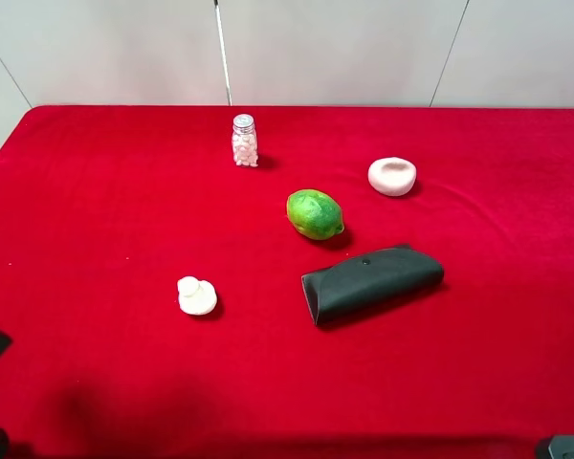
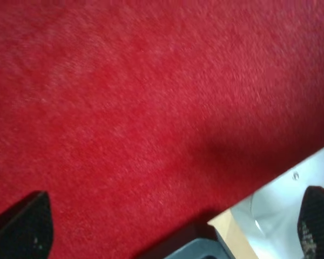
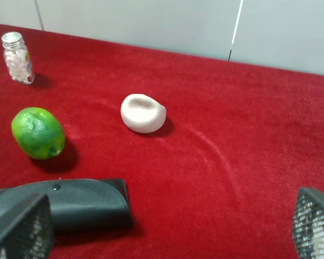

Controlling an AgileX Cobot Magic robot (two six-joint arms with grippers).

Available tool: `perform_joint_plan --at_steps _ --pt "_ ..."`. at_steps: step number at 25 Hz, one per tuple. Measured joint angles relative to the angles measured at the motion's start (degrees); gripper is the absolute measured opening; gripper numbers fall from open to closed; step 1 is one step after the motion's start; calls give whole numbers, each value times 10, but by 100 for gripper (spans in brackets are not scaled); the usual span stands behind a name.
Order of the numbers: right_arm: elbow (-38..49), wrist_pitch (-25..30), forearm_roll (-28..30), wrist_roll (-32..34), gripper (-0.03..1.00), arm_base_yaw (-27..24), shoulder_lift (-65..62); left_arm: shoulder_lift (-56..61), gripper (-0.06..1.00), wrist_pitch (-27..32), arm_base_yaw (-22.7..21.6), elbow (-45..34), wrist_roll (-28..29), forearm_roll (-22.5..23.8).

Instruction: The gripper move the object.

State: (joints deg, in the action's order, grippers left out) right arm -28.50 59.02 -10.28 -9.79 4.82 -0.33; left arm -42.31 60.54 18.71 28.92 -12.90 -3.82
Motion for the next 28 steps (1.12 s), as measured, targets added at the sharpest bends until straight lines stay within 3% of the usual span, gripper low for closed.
perform_joint_plan --at_steps 18,28 --pt "0 0 0 0 69 0 0 276 88 4 -7 -1 0 -1" --pt "0 0 0 0 69 0 0 350 88 5 -80 -2 0 -1"
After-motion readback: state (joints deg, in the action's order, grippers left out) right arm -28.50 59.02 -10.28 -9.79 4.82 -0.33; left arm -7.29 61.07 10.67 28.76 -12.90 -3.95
